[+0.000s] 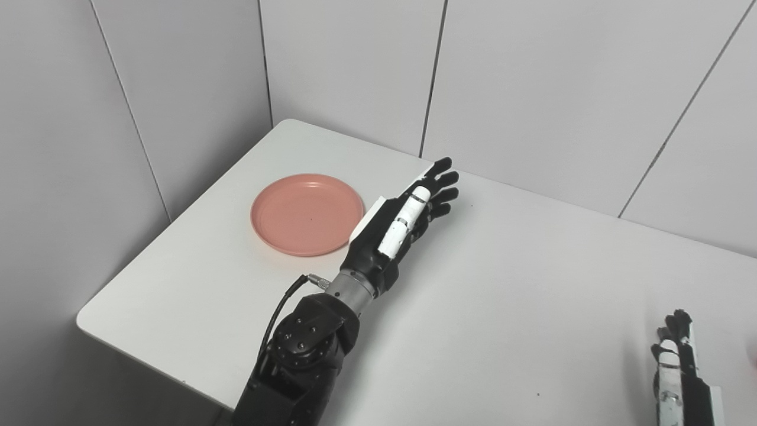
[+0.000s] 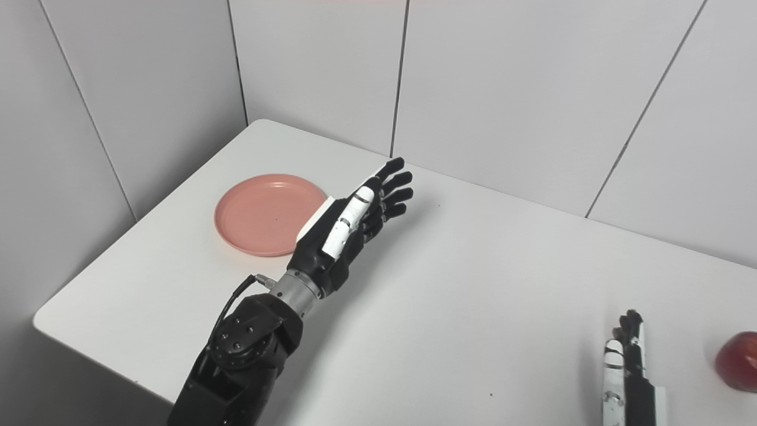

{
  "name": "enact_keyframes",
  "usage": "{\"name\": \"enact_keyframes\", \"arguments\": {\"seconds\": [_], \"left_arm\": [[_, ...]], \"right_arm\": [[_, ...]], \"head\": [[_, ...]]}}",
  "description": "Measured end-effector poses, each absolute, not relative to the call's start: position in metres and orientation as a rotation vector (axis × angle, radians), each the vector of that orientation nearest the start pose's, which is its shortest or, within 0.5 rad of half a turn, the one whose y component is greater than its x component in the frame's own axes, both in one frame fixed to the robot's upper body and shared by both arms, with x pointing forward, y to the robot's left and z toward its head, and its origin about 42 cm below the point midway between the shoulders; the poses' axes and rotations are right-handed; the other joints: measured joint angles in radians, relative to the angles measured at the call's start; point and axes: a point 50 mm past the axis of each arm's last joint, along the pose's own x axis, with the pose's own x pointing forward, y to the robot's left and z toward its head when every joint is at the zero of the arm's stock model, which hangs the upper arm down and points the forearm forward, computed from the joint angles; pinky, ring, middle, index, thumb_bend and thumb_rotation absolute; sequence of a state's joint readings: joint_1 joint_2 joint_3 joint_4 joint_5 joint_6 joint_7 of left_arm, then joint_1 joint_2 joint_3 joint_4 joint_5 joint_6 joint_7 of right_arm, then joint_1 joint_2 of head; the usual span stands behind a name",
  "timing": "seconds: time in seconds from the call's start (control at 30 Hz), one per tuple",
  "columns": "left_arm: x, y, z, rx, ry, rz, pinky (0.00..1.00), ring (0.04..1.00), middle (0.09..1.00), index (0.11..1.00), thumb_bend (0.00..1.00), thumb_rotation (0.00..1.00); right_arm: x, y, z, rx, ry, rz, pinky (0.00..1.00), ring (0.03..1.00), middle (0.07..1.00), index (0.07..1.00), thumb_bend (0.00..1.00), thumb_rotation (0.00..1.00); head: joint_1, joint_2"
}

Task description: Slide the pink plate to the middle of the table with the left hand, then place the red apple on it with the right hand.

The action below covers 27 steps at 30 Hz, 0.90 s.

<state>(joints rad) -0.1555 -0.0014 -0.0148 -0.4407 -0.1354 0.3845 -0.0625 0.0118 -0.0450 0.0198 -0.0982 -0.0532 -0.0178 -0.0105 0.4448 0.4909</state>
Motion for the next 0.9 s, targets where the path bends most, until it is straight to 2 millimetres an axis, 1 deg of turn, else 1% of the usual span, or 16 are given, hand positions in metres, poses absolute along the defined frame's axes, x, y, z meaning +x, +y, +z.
{"name": "enact_keyframes", "arguments": {"seconds": [0.17,0.3,0.7,0.9], "left_arm": [[0.310,0.199,0.243,-0.132,-0.240,-0.144,0.93,0.932,0.949,0.934,0.38,1.00],[0.316,0.211,0.253,-0.110,-0.263,-0.126,0.95,0.942,0.956,0.944,0.39,1.00],[0.333,0.246,0.277,-0.080,-0.317,-0.038,0.93,0.932,0.942,0.925,0.37,1.00],[0.345,0.264,0.272,-0.066,-0.281,0.000,0.94,0.942,0.950,0.932,0.38,1.00]], "right_arm": [[0.280,-0.219,0.121,-0.095,-0.105,0.007,1.00,1.000,1.000,1.000,0.00,1.00],[0.281,-0.219,0.120,-0.096,-0.093,0.007,1.00,1.000,1.000,1.000,0.00,1.00],[0.281,-0.218,0.120,-0.092,-0.094,0.007,1.00,1.000,1.000,1.000,0.00,1.00],[0.281,-0.218,0.121,-0.089,-0.095,0.007,1.00,1.000,1.000,1.000,0.00,1.00]], "head": [[0.002,-0.003],[0.005,-0.005],[0.012,-0.009],[0.018,-0.012]]}}
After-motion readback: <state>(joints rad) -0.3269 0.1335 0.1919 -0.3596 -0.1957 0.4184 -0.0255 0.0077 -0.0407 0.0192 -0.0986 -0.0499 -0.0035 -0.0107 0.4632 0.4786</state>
